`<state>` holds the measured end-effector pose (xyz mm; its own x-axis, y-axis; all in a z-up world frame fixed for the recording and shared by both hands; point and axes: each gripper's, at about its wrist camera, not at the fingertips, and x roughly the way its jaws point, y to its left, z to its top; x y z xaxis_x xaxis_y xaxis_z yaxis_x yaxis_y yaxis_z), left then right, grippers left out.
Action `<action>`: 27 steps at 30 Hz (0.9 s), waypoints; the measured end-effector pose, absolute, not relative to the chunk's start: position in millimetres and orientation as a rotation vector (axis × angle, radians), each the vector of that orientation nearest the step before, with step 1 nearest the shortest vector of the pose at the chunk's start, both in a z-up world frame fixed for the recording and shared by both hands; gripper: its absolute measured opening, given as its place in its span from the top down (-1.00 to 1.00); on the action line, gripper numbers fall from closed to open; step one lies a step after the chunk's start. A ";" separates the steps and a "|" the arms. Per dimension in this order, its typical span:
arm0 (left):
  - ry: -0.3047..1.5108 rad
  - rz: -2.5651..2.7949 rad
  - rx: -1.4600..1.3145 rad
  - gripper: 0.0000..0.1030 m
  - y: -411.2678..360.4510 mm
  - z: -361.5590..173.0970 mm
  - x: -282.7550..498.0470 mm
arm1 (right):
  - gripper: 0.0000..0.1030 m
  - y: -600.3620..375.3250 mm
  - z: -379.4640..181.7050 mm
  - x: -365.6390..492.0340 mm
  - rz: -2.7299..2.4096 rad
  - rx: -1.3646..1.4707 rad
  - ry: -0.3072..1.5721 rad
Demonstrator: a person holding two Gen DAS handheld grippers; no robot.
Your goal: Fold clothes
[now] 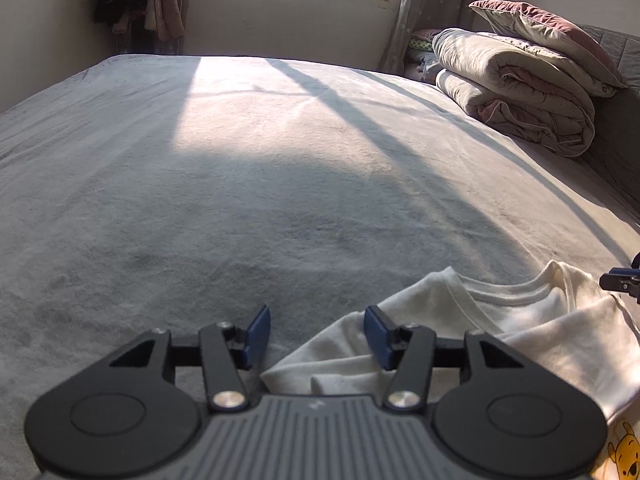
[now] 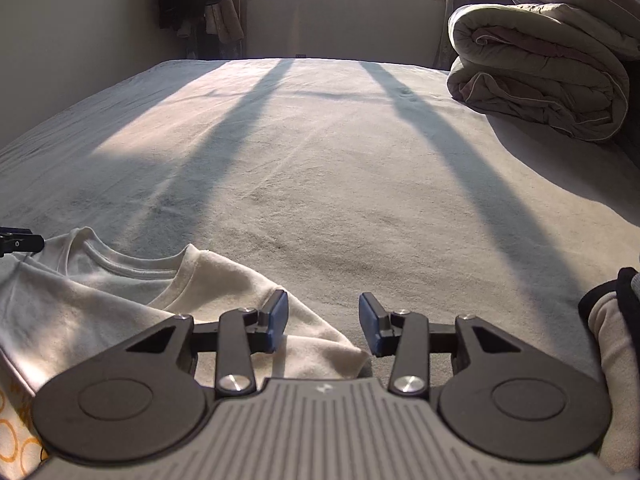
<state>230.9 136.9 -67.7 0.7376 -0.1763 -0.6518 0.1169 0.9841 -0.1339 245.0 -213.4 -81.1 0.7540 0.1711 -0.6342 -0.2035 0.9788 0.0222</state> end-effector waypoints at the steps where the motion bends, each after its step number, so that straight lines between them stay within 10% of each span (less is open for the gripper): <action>1: 0.737 -0.171 -0.085 -0.02 135.3 -68.3 231.3 | 0.15 -215.0 -85.6 249.9 0.200 -0.041 0.704; 4: 0.747 -0.194 -0.077 0.48 128.8 -67.2 229.8 | 0.14 -209.4 -93.3 249.6 0.244 -0.009 0.709; 8: 0.717 -0.179 -0.065 0.89 118.0 -64.9 221.5 | 0.83 -196.5 -93.4 241.2 0.285 -0.043 0.688; 27: 0.678 -0.242 -0.058 0.89 84.4 -50.6 219.1 | 0.73 -162.5 -75.3 233.4 0.347 -0.038 0.657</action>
